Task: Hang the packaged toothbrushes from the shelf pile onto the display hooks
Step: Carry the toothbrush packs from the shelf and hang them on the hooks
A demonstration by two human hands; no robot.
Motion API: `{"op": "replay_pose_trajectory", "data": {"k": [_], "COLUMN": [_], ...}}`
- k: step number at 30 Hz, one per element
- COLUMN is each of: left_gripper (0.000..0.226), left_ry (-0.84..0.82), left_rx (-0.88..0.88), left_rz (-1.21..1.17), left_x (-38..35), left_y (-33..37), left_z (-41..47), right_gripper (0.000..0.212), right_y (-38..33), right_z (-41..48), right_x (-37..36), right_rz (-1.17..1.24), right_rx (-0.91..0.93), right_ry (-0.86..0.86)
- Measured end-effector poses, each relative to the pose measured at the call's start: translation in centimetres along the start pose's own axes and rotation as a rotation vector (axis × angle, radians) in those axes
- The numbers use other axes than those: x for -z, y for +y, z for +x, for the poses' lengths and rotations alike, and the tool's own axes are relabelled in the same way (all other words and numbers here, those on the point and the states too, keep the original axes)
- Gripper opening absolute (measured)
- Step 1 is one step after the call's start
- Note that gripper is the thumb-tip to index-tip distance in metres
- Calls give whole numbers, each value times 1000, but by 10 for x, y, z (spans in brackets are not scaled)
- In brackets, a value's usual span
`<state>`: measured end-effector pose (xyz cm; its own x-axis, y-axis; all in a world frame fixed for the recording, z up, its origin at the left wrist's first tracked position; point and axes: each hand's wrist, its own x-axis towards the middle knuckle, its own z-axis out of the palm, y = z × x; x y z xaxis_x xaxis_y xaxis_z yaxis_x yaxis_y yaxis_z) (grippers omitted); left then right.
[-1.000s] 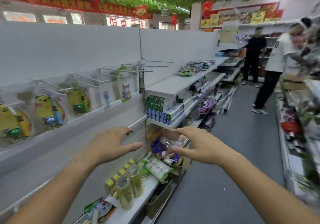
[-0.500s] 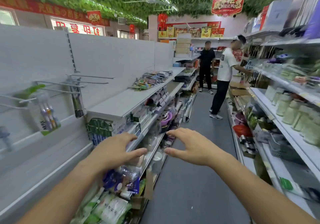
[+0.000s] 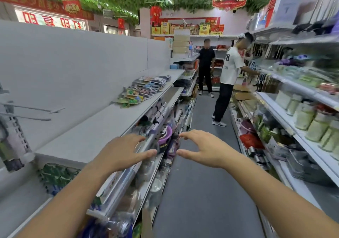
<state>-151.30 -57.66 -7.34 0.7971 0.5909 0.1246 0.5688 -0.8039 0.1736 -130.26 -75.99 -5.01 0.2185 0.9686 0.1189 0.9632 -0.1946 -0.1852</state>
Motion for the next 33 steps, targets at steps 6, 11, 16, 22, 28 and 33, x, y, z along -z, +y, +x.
{"op": "replay_pose_trajectory", "data": {"k": [6,11,16,22,28,33], "left_gripper": [93,86,114,111,91,86], "left_ry": [-13,-28,25,23,87,161], "left_rx": [14,88,194,329,400,456], "left_rz": [35,49,43,43,6,-25], "left_x": [-18,-33,-27,-26,-36,-41], "left_y": [-5,-6,-7,-31,-81,-124], "left_z": [108,203,293,376,451,514], "right_gripper": [78,84,84,81,84,94], "right_y": [75,151,219,265,291,309], "right_z": [93,183,282,389,497,583], "right_x": [-10,-13,1,2,-8,-12], "right_rz": [5,23,30,32,3,17], "right_rx": [14,79,163,263,337,363], "right_ry": [-10,-21,-56,-81,-93,-118]}}
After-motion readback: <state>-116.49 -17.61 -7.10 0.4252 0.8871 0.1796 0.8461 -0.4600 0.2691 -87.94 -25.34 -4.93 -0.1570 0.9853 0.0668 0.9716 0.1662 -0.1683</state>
